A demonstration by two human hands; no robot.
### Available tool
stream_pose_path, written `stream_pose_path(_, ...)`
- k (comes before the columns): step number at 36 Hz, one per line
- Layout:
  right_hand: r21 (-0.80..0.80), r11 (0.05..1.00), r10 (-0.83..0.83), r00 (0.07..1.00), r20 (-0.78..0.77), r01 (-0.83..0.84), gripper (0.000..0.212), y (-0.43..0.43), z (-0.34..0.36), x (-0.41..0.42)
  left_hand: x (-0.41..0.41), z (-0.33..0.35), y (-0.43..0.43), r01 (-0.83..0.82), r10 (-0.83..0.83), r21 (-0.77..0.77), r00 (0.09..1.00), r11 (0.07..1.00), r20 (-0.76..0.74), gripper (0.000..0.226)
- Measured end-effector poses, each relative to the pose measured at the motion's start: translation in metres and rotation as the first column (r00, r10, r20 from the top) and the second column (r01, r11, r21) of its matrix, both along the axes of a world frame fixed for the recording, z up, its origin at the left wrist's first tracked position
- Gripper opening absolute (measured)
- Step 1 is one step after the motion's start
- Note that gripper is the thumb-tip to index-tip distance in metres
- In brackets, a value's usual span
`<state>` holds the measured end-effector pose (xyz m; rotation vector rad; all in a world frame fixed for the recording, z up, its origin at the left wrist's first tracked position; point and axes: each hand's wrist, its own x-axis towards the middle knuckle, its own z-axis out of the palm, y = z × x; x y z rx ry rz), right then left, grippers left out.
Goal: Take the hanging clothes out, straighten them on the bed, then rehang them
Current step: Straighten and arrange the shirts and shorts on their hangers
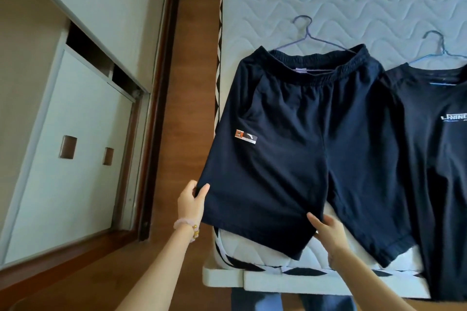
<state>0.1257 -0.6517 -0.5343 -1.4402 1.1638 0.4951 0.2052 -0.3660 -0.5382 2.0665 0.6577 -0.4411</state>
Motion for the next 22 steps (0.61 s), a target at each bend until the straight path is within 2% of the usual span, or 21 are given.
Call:
stream_pose_path(4, 0.072, 0.997, -0.005, 1.000, -0.010, 0.005, 0.017, 0.012, 0.004, 0.000, -0.002, 0.012, 0.020, -0.044, 0.042, 0.030, 0.998, 0.999, 0.047, 0.038)
stream_pose_path(6, 0.120, 0.992, 0.036, 0.998, -0.048, -0.030, 0.018, 0.018, 0.005, 0.001, 0.000, 0.013, 0.028, -0.092, 0.089, 0.062, 0.995, 0.994, 0.042, 0.036)
stream_pose_path(9, 0.150, 0.984, 0.111, 0.990, -0.092, -0.097, 0.018, 0.022, 0.004, 0.004, 0.005, 0.015, 0.030, -0.080, 0.080, 0.128, 0.997, 0.988, 0.006, 0.029)
stream_pose_path(11, 0.159, 0.976, 0.171, 0.977, -0.124, -0.151, 0.018, 0.022, 0.003, 0.007, 0.009, 0.012, 0.028, -0.072, 0.079, 0.189, 0.996, 0.979, -0.033, 0.029)
stream_pose_path(14, 0.133, 0.935, 0.348, 0.921, -0.176, -0.328, 0.015, 0.017, 0.006, 0.010, 0.014, 0.005, 0.021, -0.052, 0.096, 0.277, 0.984, 0.959, -0.149, 0.022)
stream_pose_path(17, 0.092, 0.893, 0.451, 0.871, -0.194, -0.441, 0.009, 0.004, 0.010, 0.009, 0.009, 0.003, 0.003, 0.085, 0.030, 0.419, 0.965, 0.904, -0.261, 0.031)
stream_pose_path(19, 0.064, 0.882, 0.469, 0.859, -0.205, -0.467, 0.012, -0.012, 0.015, 0.002, -0.001, 0.007, -0.018, 0.148, -0.028, 0.475, 0.968, 0.867, -0.250, 0.038)
stream_pose_path(22, -0.019, 0.895, 0.431, 0.874, -0.225, -0.446, 0.014, -0.047, 0.024, -0.017, -0.027, 0.018, -0.062, 0.159, -0.110, 0.453, 0.985, 0.877, -0.132, 0.036)
